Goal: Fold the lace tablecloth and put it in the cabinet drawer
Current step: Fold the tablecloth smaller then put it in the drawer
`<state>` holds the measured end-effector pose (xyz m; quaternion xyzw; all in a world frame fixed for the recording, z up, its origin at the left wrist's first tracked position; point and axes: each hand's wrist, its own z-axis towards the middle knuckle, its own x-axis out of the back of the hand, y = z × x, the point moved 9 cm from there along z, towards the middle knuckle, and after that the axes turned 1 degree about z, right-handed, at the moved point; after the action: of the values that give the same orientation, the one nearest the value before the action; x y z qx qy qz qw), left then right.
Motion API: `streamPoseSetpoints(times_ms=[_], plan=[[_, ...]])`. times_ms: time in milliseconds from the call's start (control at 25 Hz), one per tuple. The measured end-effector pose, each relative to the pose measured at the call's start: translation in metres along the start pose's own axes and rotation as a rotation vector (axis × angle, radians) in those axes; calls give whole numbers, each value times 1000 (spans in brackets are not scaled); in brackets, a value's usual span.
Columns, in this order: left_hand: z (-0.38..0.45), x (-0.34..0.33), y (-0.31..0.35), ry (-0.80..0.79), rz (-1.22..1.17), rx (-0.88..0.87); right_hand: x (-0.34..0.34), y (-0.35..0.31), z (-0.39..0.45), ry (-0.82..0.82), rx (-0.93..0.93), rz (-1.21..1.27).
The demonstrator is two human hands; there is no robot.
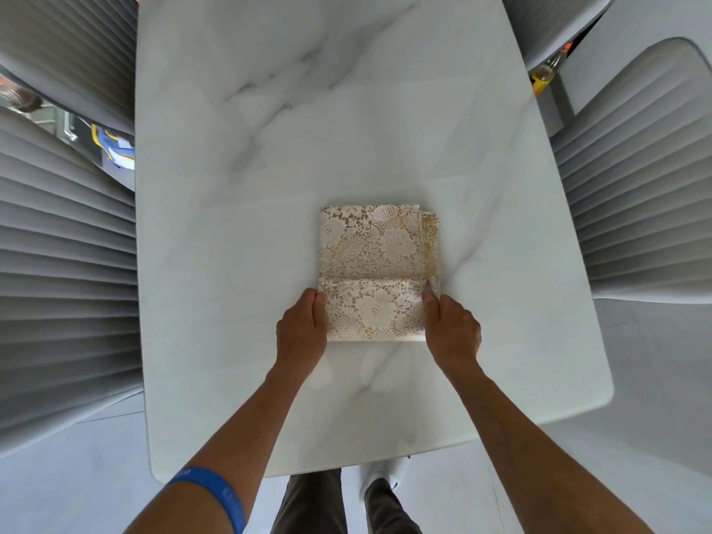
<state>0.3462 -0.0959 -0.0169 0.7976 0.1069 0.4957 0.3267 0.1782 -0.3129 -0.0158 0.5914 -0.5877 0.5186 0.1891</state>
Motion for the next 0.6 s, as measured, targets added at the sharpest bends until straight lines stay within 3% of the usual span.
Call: streamPoseSetpoints(times_ms=[80, 160, 240, 320, 440, 520, 600], plan=[[6, -2, -1, -15, 24, 4, 18, -16, -15, 202, 83, -19], [6, -2, -1, -9, 46, 4, 14, -59, -45, 314, 473, -106], [7, -2, -2, -14, 54, 3, -28, -80, -64, 117, 768, -256], [8, -4, -4, -51, 34, 24, -53, -74, -52, -42, 736, -382], [11, 8, 0, 34, 42, 96, -64, -66, -36, -87, 691, -469], [10, 14, 31, 93, 271, -182, -69, -65, -36, -118, 680, -451], [6, -5, 54, -70, 500, -571, -67, -66, -33, -156, 690, -436]])
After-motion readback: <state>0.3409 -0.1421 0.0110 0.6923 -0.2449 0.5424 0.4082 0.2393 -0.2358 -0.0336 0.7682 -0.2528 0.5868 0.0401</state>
